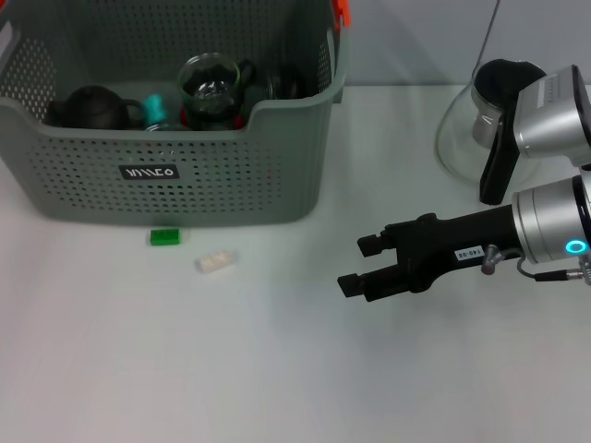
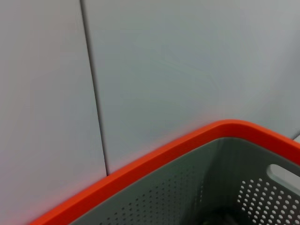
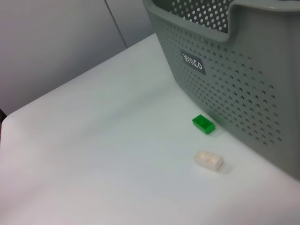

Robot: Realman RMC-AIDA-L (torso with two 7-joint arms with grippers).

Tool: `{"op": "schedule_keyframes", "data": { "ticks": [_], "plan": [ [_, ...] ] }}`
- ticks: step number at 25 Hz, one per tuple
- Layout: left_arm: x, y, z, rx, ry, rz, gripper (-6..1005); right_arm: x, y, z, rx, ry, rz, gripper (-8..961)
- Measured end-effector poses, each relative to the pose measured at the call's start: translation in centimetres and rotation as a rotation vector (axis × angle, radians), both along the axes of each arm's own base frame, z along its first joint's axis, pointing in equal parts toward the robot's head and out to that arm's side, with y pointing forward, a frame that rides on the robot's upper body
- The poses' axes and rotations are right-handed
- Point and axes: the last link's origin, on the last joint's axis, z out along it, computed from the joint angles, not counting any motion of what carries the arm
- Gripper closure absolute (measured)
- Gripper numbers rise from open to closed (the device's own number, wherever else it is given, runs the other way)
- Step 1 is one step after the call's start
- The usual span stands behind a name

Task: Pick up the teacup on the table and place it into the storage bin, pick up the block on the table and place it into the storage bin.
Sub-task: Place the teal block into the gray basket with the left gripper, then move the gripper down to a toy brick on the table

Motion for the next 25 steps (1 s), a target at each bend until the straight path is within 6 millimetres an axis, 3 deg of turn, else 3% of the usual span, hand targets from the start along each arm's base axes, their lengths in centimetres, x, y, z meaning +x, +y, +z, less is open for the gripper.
{"op": "schedule_keyframes", "data": {
  "ticks": [4, 7, 11, 14, 17, 18, 20, 25],
  "plan": [
    [0.5, -1.6, 1.2, -0.009, -0.041, -0.03, 373, 0.0, 0.0, 0.1, -0.003, 0.003, 0.0, 118],
    [1.5, -5.2, 0.9, -0.128, -0.065, -0.166, 259, 0.0, 0.0, 0.2, -0.002, 0.002, 0.002, 128],
    [2.4, -10.5, -1.8, -0.377, -0.023, -0.351, 131, 0.0, 0.1, 0.3, 0.001, 0.001, -0.005, 131],
    [2.7, -12.9, -4.6, -0.52, 0.044, -0.376, 89, -0.1, 0.2, 0.3, 0.001, 0.002, -0.008, 134],
    [2.6, -13.7, -7.8, -0.616, 0.127, -0.366, 62, -0.1, 0.3, 0.3, 0.005, 0.003, -0.009, 133],
    [2.6, -13.7, -7.8, -0.616, 0.127, -0.366, 64, -0.1, 0.3, 0.3, 0.006, 0.003, -0.009, 133],
    [1.8, -12.8, -11.7, -0.64, 0.211, -0.311, 66, -0.1, 0.3, 0.4, 0.007, 0.004, -0.009, 133],
    [0.2, -11.1, -15.1, -0.602, 0.295, -0.235, 71, 0.0, 0.2, 0.4, 0.005, 0.005, -0.016, 134]
  ]
}}
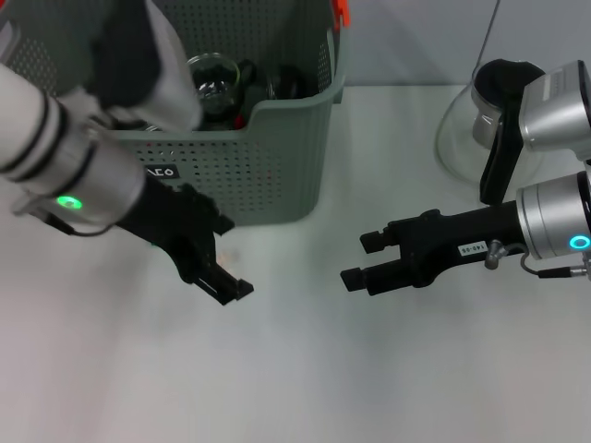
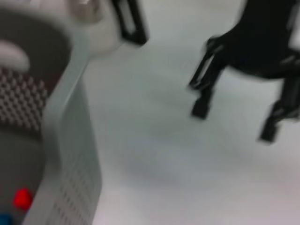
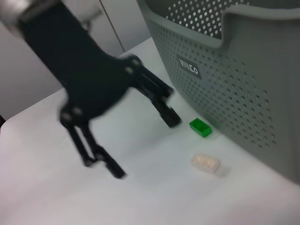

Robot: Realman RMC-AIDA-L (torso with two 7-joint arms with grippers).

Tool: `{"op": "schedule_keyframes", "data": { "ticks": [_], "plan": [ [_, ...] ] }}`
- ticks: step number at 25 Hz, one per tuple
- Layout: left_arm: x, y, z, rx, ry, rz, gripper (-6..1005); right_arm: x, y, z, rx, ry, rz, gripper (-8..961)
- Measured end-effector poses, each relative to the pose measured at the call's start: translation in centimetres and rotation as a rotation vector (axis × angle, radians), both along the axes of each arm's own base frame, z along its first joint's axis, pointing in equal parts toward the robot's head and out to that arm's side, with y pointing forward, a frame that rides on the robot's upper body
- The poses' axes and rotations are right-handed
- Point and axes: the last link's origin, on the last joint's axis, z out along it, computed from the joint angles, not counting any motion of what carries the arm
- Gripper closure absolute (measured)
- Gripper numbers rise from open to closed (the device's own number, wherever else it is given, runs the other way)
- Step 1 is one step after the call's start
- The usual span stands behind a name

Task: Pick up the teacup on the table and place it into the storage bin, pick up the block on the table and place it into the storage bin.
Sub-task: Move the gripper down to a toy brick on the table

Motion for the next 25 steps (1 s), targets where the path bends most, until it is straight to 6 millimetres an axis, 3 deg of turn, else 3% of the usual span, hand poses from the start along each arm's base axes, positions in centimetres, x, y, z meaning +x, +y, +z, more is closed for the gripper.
{"op": "schedule_keyframes", "data": {
  "ticks": [4, 10, 25],
  "plan": [
    [-0.8, 0.1, -2.3, -0.033, 0.047, 0.01, 75, 0.3, -0.2, 0.0, -0.004, 0.002, -0.015, 135],
    [-1.5, 0.4, -4.0, -0.021, 0.084, -0.003, 80, 0.5, -0.4, -0.1, -0.006, 0.004, -0.022, 134],
    [-3.1, 2.2, -5.2, 0.103, 0.187, 0.037, 95, 0.7, -0.7, -0.3, -0.01, 0.006, -0.029, 133]
  ]
}}
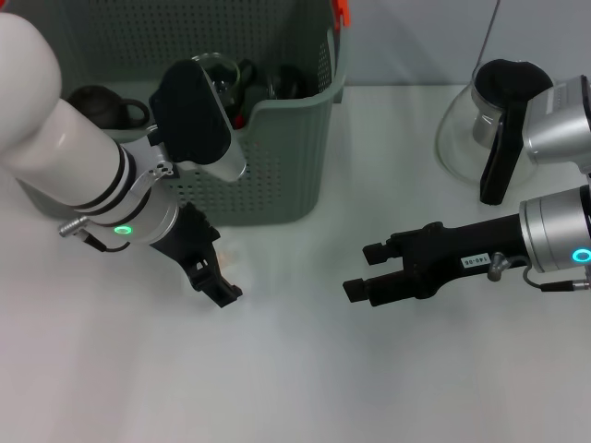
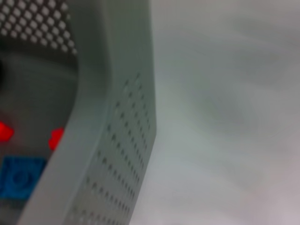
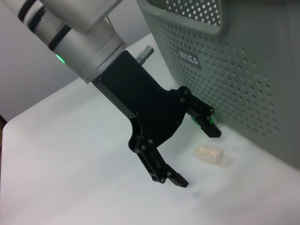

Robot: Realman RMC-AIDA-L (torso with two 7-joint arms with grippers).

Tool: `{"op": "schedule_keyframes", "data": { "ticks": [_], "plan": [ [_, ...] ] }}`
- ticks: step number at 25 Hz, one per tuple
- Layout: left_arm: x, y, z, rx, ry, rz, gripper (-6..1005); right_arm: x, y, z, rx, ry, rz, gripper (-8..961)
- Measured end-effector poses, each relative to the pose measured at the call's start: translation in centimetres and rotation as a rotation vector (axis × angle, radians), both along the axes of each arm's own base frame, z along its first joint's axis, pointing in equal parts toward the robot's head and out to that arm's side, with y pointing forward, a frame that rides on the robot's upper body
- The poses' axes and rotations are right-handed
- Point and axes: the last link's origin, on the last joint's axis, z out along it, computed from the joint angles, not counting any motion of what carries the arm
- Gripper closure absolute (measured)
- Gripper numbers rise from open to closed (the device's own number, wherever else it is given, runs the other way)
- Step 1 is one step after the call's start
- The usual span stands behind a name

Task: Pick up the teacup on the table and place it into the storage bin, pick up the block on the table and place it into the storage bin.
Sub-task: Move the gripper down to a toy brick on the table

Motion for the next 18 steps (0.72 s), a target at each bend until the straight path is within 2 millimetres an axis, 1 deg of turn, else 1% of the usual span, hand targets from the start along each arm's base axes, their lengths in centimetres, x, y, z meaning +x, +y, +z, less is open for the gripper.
{"op": "schedule_keyframes", "data": {
  "ticks": [7, 18],
  "plan": [
    [-0.38, 0.38, -0.16, 0.027, 0.013, 0.004, 102, 0.06, -0.1, -0.07, -0.002, 0.0, -0.001, 133],
    [-0.98, 0.17, -0.6, 0.009, 0.047, 0.022, 112, 0.13, -0.16, -0.06, -0.003, 0.001, -0.002, 134]
  ]
}}
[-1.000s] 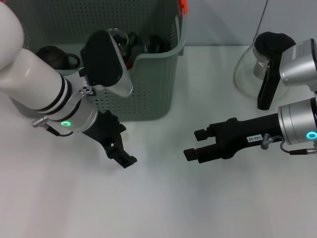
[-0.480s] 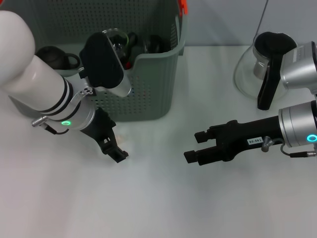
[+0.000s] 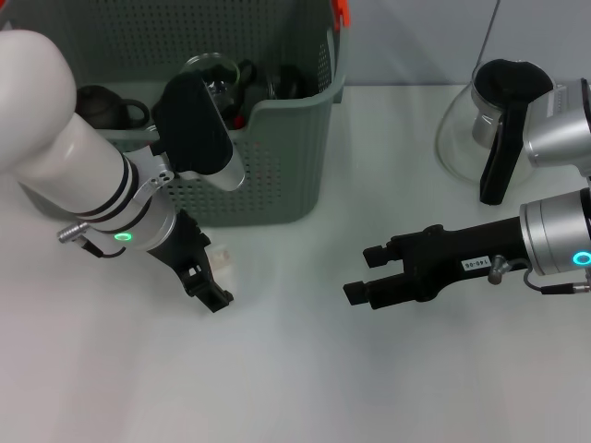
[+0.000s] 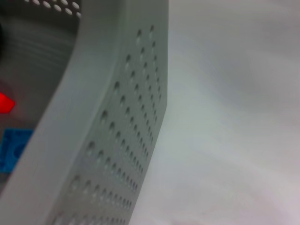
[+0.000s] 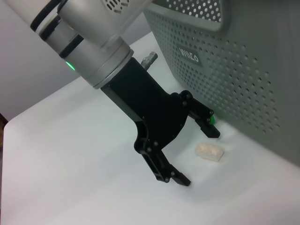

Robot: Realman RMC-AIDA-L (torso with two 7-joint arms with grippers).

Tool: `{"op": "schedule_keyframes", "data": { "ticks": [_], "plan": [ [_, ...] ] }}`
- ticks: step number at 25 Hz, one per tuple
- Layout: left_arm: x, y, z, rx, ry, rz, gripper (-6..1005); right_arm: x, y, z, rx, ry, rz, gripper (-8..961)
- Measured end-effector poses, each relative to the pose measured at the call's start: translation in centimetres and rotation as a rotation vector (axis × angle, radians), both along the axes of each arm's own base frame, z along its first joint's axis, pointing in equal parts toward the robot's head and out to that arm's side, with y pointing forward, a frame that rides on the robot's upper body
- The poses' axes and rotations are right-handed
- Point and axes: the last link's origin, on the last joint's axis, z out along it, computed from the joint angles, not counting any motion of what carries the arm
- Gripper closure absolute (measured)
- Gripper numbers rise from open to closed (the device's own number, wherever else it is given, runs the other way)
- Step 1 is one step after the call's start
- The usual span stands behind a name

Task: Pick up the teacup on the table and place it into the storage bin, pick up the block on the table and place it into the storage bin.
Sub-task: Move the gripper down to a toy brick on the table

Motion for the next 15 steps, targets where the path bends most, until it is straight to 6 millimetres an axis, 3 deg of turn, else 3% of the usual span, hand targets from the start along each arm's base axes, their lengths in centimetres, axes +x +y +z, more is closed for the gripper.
{"op": "schedule_keyframes", "data": {
  "ticks": [7, 15],
  "plan": [
    [-0.01, -0.08, -0.02, -0.007, 0.003, 0.004, 119, 0.03, -0.03, -0.03, -0.001, 0.0, -0.001, 133],
    [0.08, 0.02, -0.02, -0.002, 0.004, 0.002, 322, 0.08, -0.07, -0.07, -0.003, 0.001, -0.003, 133]
  ]
}}
